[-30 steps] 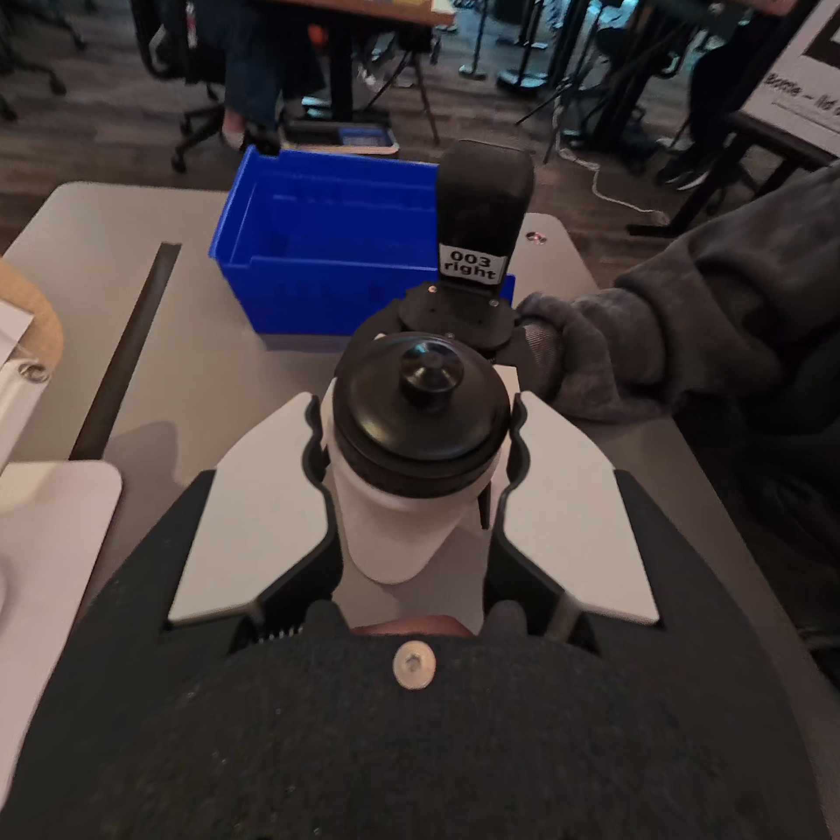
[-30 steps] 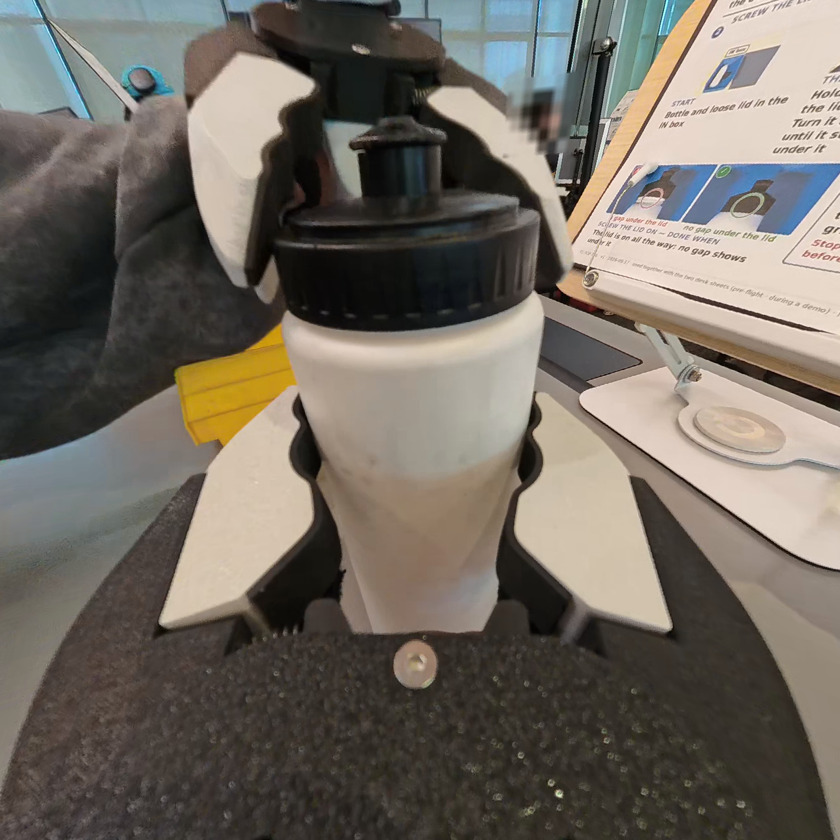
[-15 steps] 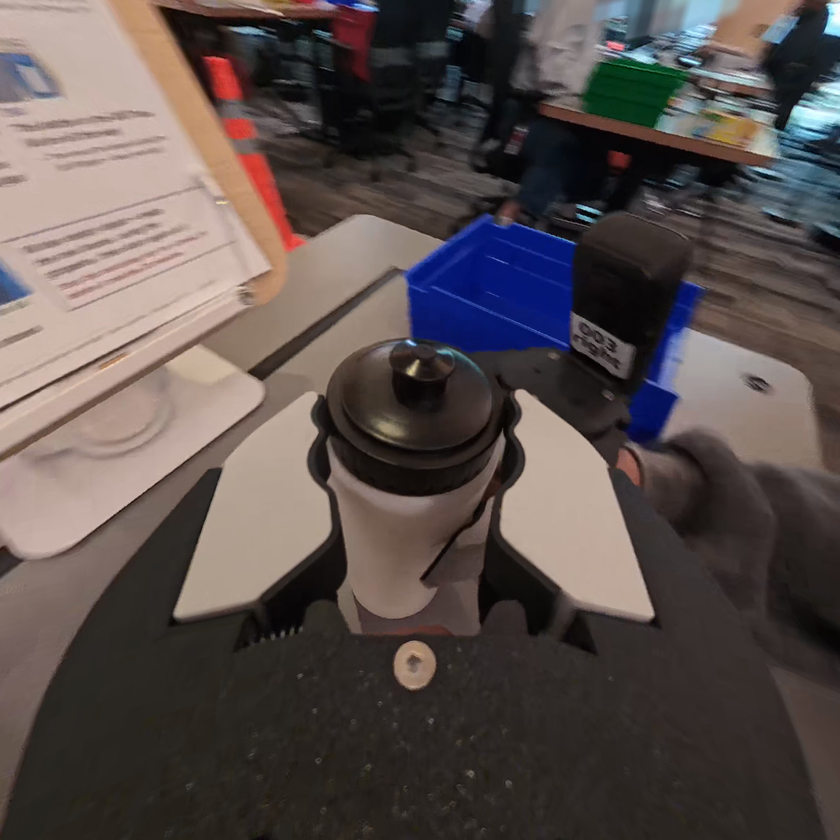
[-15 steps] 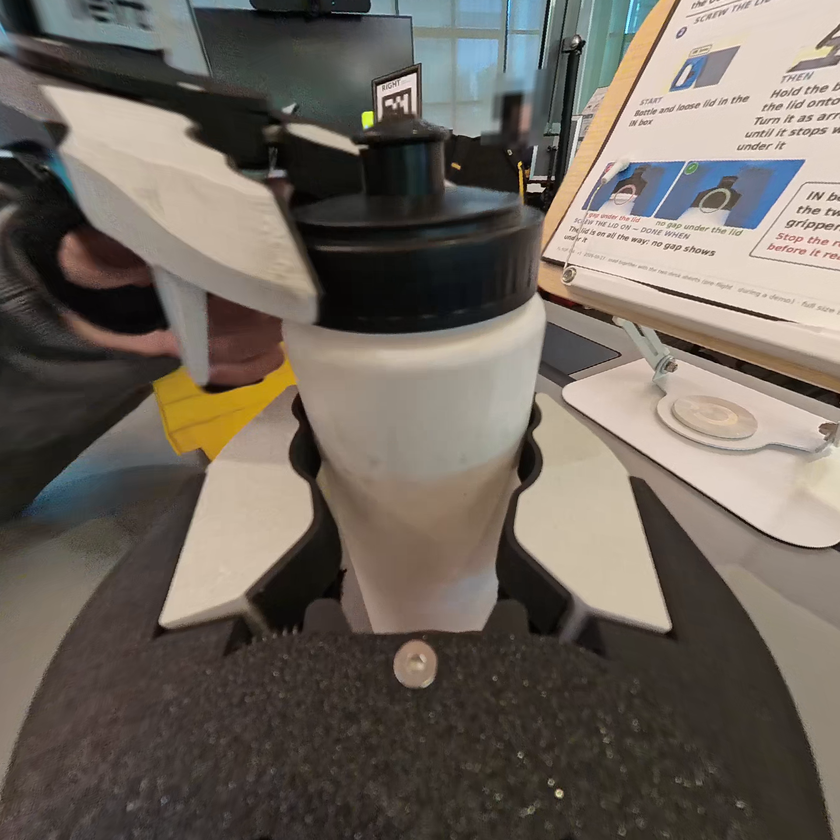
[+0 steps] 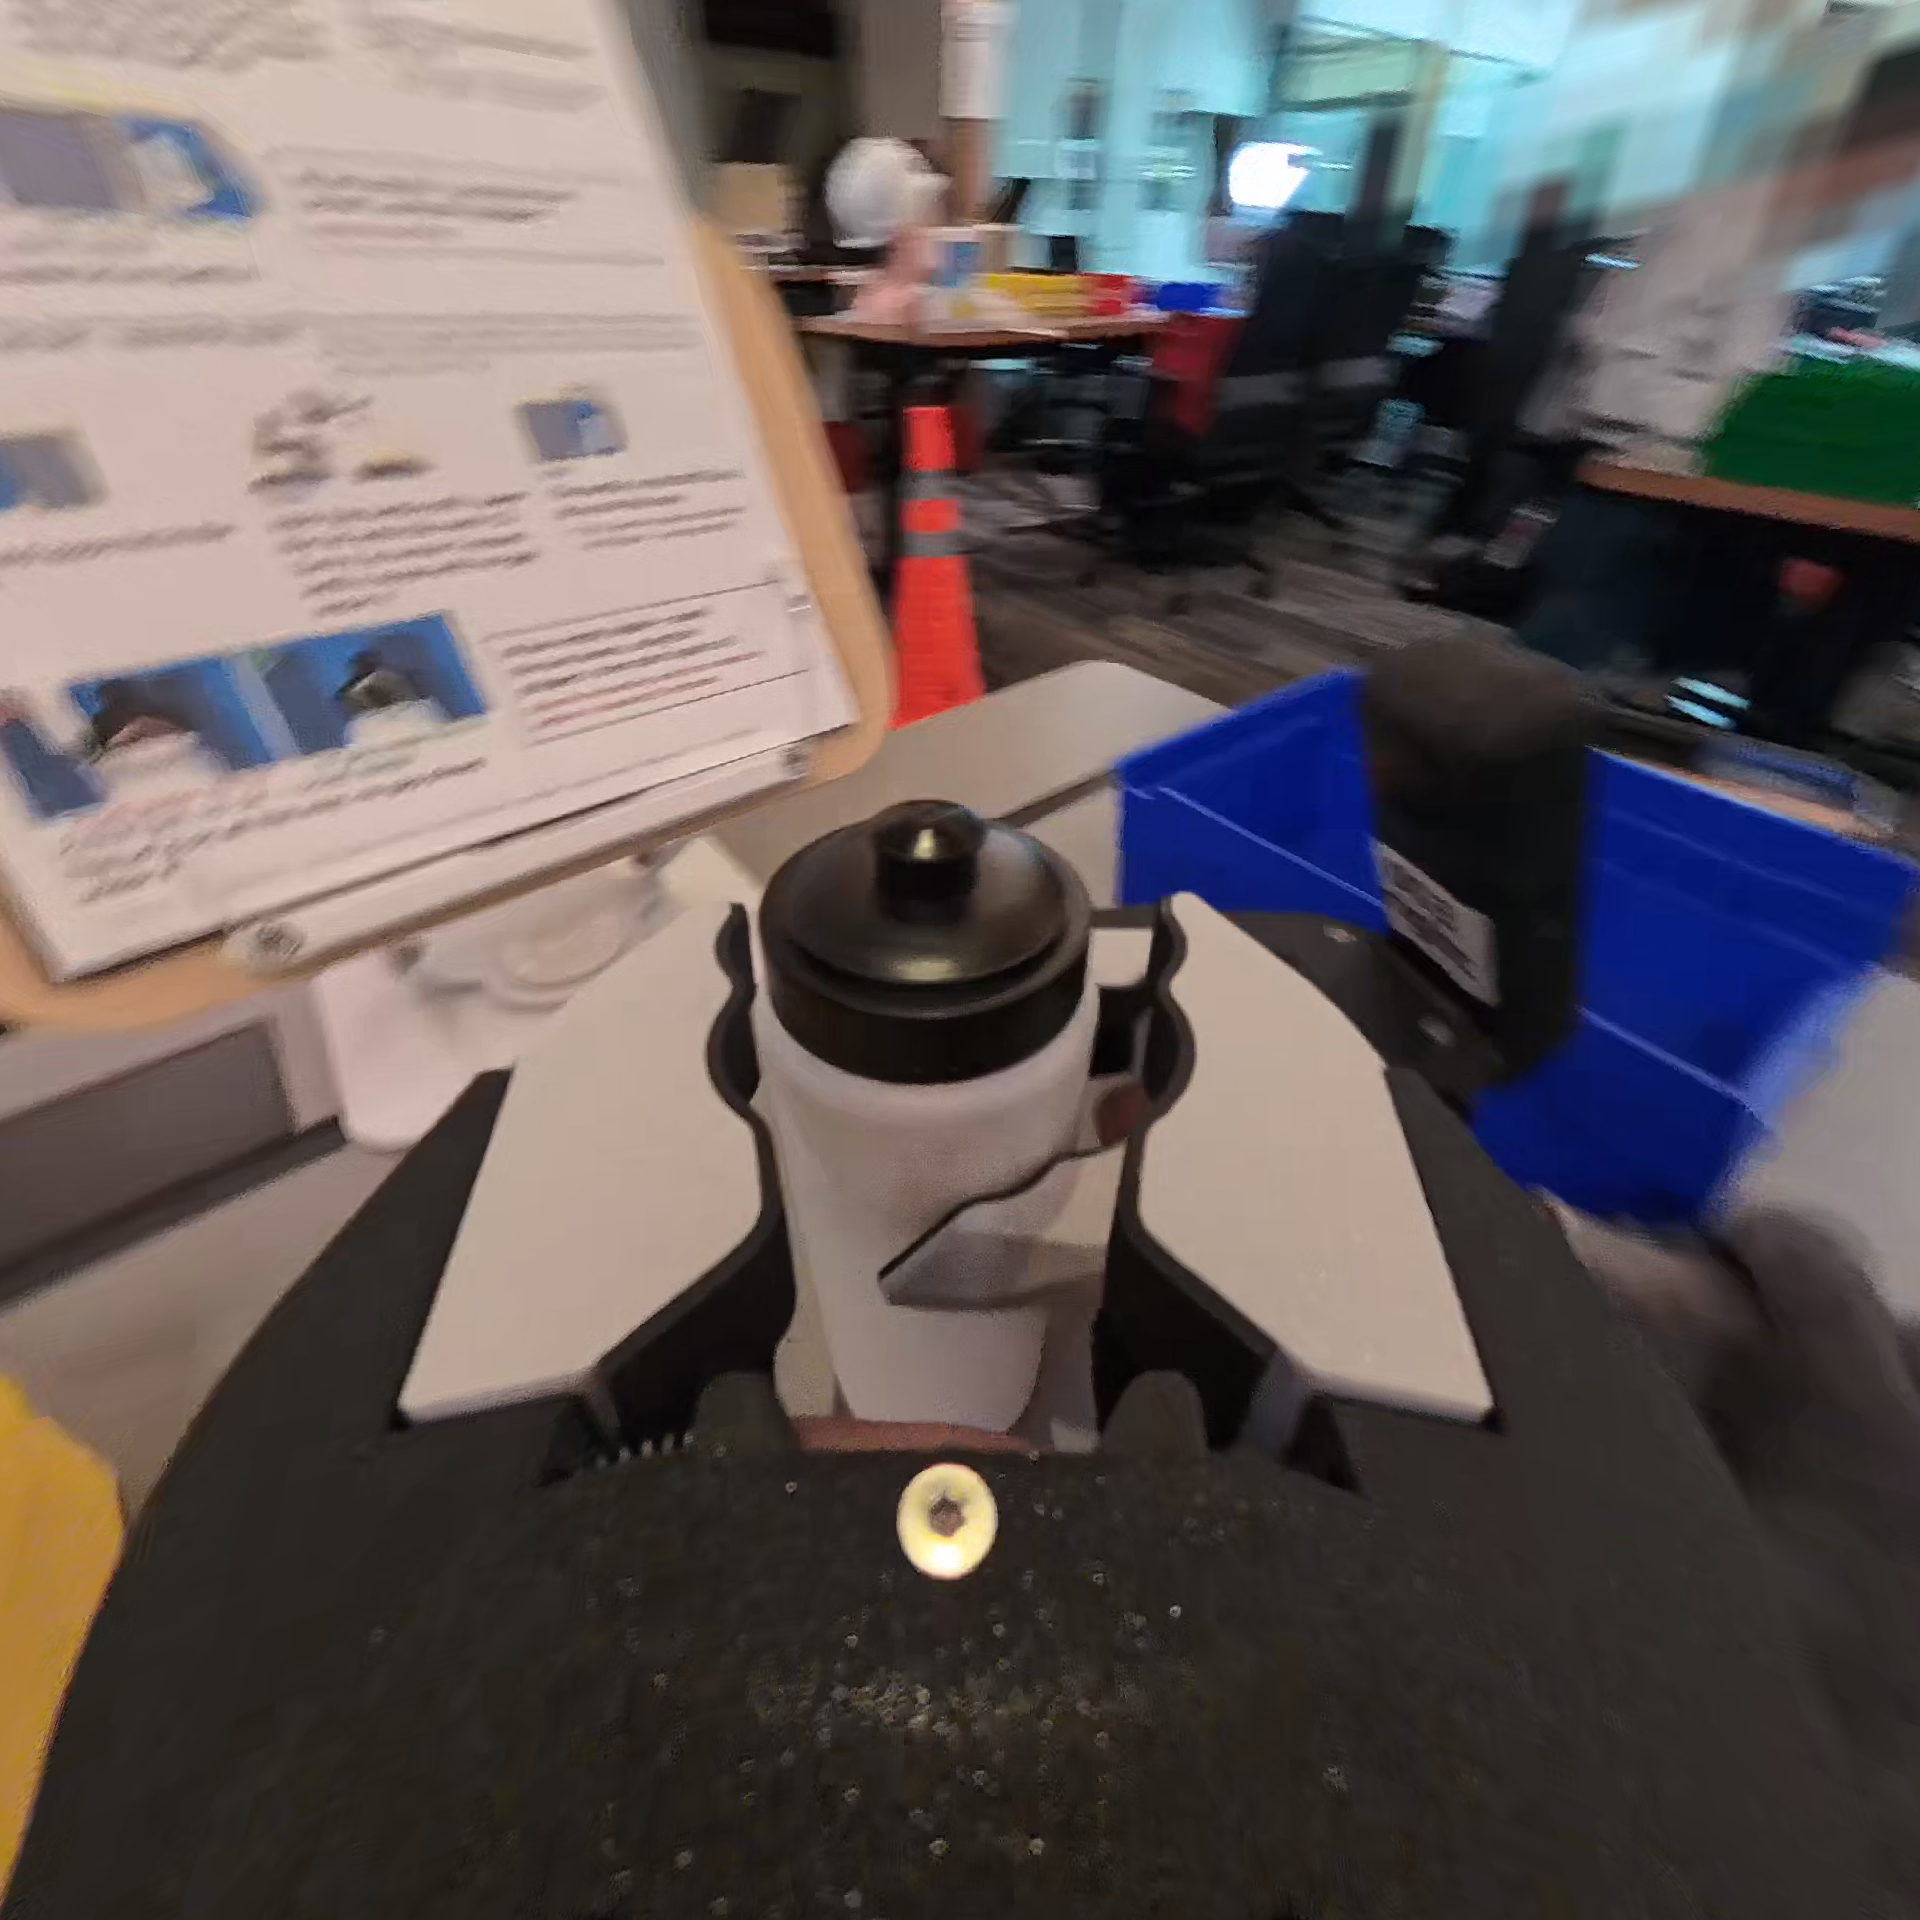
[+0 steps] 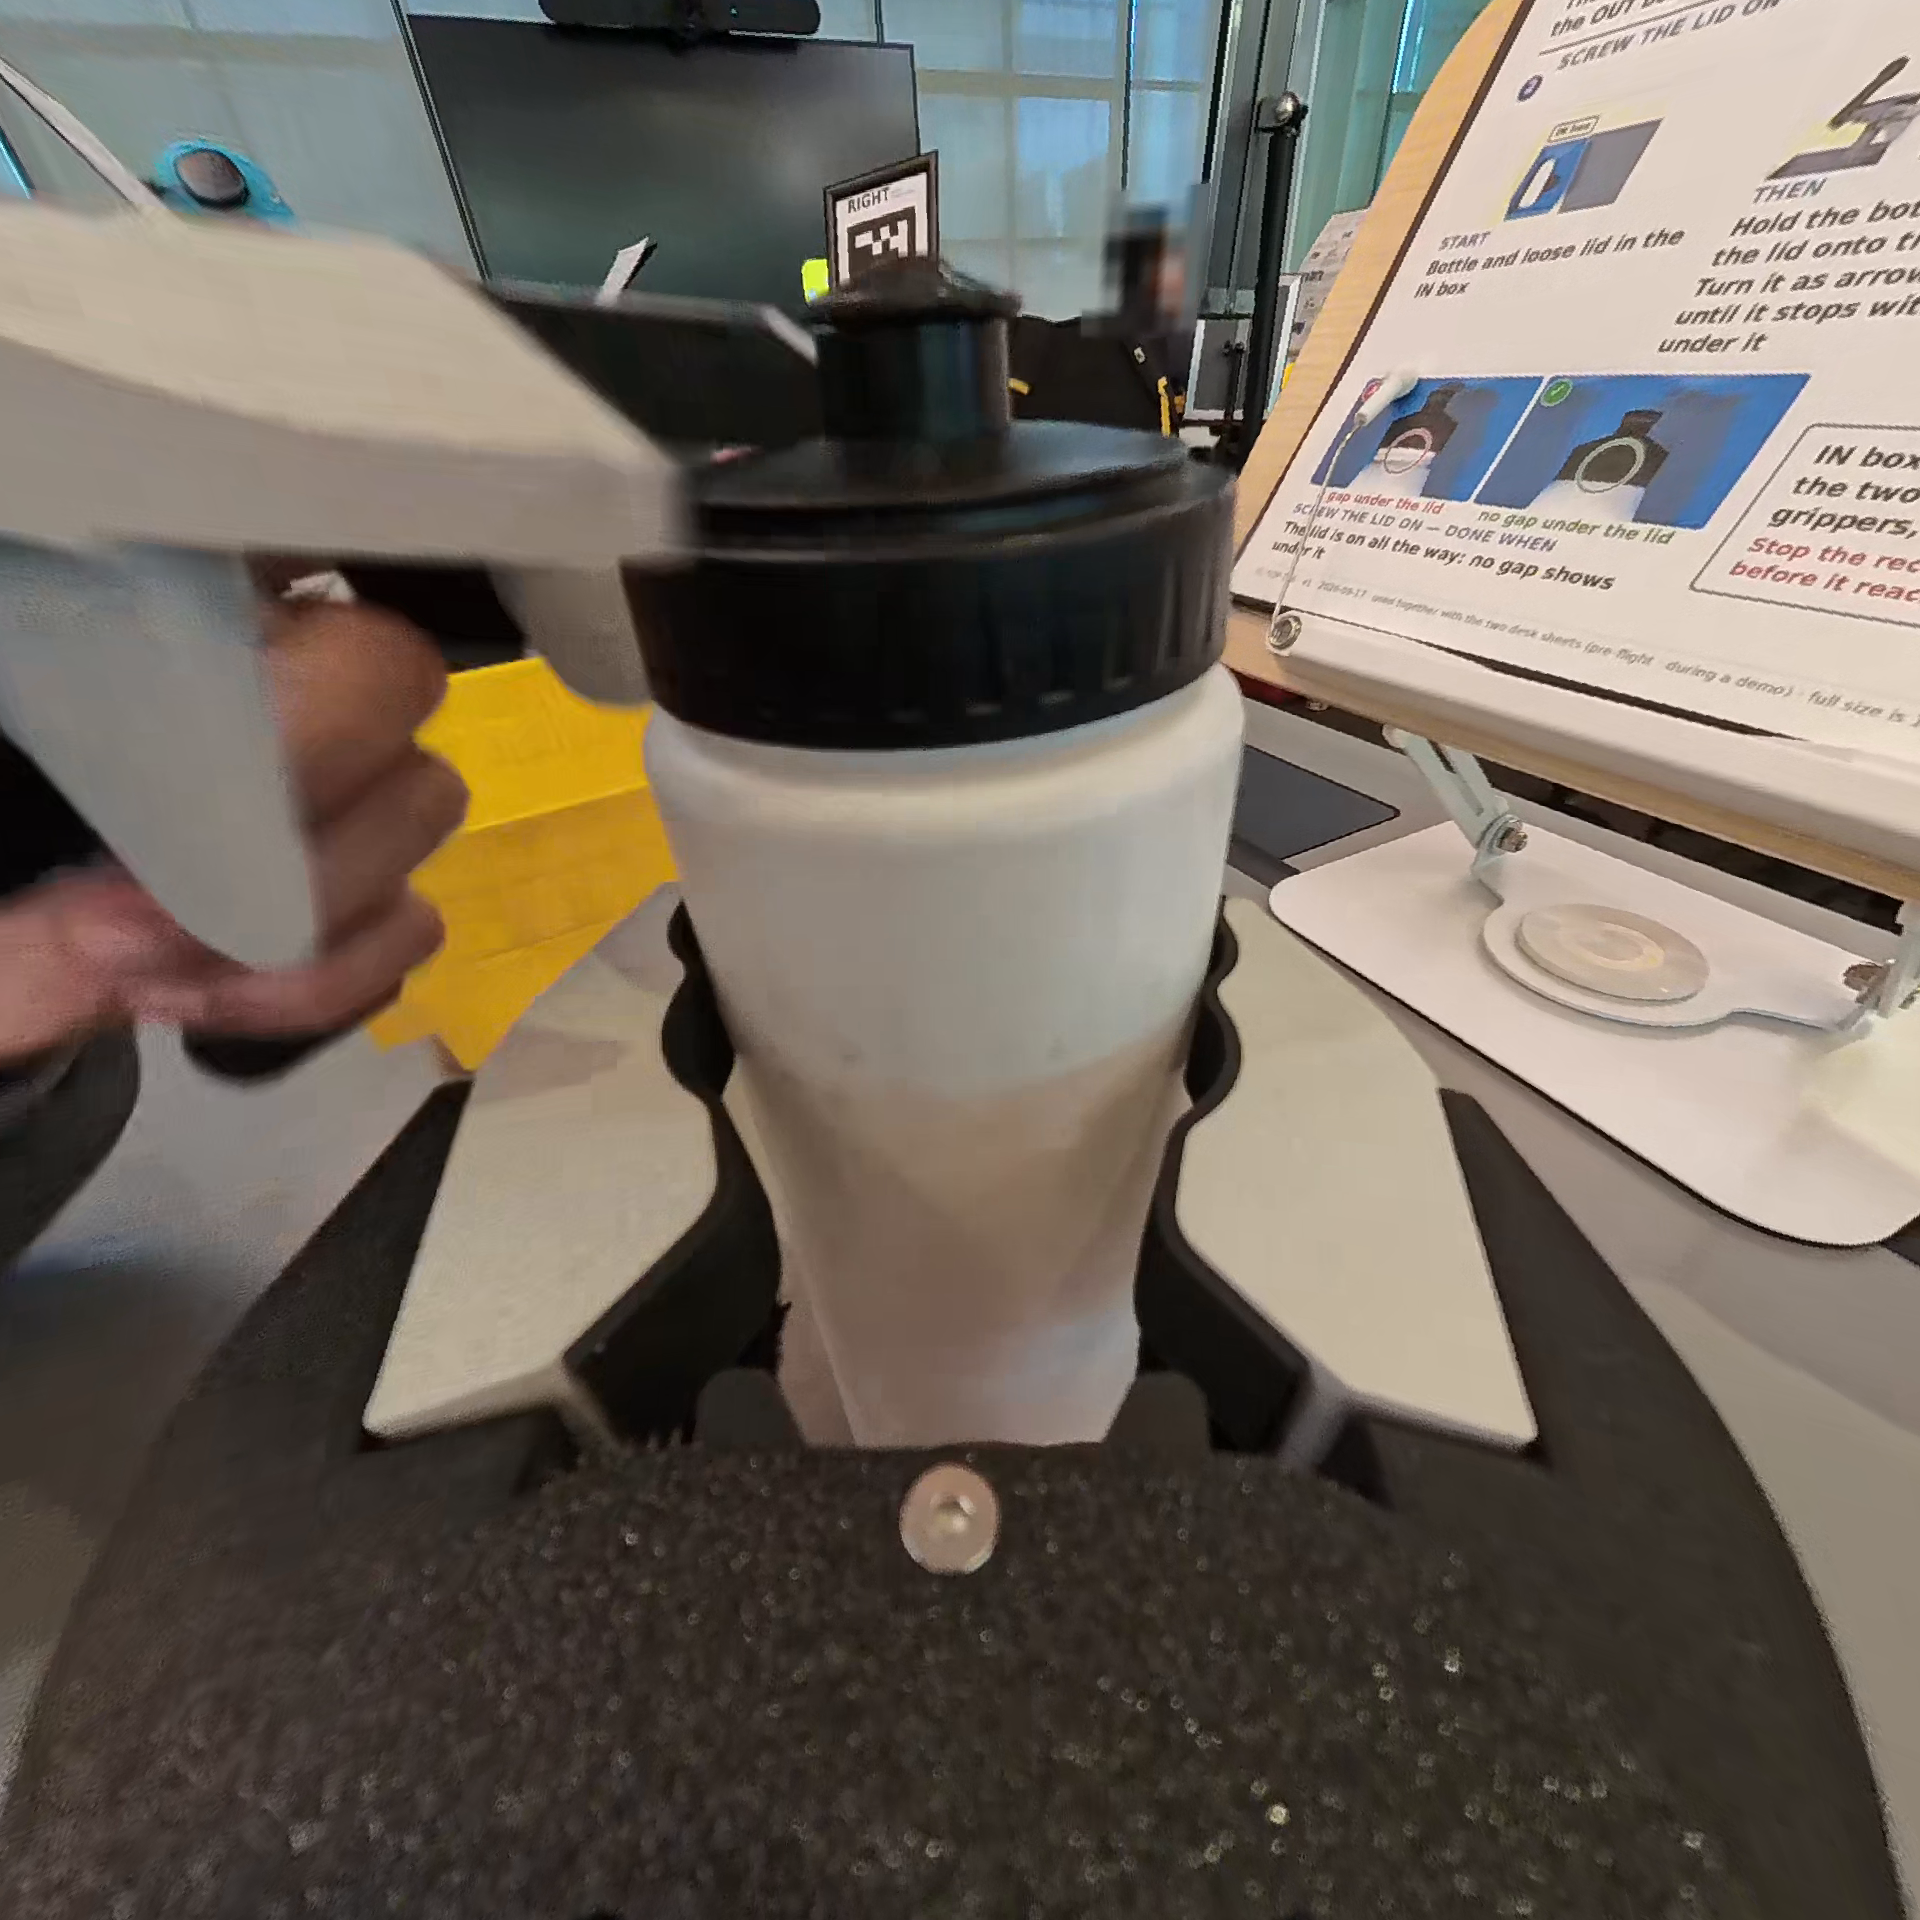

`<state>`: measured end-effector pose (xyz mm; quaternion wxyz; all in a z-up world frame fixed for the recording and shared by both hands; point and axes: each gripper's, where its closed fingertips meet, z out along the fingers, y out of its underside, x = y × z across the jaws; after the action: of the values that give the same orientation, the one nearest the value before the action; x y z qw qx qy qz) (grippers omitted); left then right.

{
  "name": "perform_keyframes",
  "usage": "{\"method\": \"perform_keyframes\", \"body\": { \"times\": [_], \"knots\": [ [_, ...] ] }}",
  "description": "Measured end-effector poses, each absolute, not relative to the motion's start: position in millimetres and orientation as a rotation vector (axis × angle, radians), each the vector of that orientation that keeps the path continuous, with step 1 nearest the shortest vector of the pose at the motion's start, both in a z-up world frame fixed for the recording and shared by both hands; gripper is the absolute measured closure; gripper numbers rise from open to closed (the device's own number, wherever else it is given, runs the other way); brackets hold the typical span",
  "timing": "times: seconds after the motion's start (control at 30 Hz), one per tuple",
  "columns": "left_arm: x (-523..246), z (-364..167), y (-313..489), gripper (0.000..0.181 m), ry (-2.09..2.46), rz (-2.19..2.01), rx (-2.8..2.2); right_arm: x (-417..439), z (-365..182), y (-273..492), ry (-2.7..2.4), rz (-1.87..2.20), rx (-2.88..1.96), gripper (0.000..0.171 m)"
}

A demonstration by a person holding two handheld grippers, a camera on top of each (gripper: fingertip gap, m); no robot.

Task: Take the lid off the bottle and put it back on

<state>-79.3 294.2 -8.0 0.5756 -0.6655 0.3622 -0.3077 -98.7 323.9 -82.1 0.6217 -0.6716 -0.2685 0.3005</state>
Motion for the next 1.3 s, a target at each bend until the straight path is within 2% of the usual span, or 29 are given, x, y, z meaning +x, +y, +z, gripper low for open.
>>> {"method": "perform_keyframes", "body": {
  "times": [0.07, 0.13, 0.2, 0.3, 0.4, 0.63, 0.73, 0.87, 1.03, 1.3],
  "knots": [
    [-90.4, -3.3, 280.0, 0.106, 1.115, -0.829, -1.513, -98.8, -82.1, 323.5, -0.624, 0.697, -1.541, 0.084],
    [-101.9, -5.1, 270.3, 0.092, 1.348, -0.975, -1.538, -98.8, -82.1, 323.4, -0.627, 0.699, -1.542, 0.084],
    [-112.3, -2.9, 268.7, 0.085, 1.540, -1.104, -1.508, -99.0, -82.0, 323.6, -0.624, 0.705, -1.538, 0.084],
    [-113.0, 16.5, 272.3, 0.084, 1.596, -1.440, -1.389, -99.4, -81.7, 322.7, -0.626, 0.727, -1.524, 0.083],
    [-99.9, 6.5, 285.2, 0.082, 1.660, -1.617, -1.365, -100.2, -81.8, 322.2, -0.618, 0.758, -1.512, 0.083],
    [-64.7, -23.8, 302.3, 0.091, 1.780, -1.718, -1.177, -101.9, -82.3, 322.9, -0.617, 0.782, -1.515, 0.083],
    [-66.4, -21.6, 293.5, 0.108, 1.817, -1.828, -1.038, -101.9, -82.5, 322.9, -0.617, 0.784, -1.516, 0.083],
    [-65.3, -18.9, 296.6, 0.111, 1.742, -1.789, -1.013, -102.0, -82.6, 323.7, -0.611, 0.784, -1.520, 0.083],
    [-60.7, -20.2, 299.3, 0.111, 1.604, -1.563, -1.208, -99.8, -83.0, 324.3, -0.602, 0.752, -1.527, 0.083],
    [-58.9, -19.5, 309.2, 0.111, 1.038, -1.128, -1.544, -98.3, -82.8, 324.3, -0.585, 0.725, -1.529, 0.083]
  ]
}}
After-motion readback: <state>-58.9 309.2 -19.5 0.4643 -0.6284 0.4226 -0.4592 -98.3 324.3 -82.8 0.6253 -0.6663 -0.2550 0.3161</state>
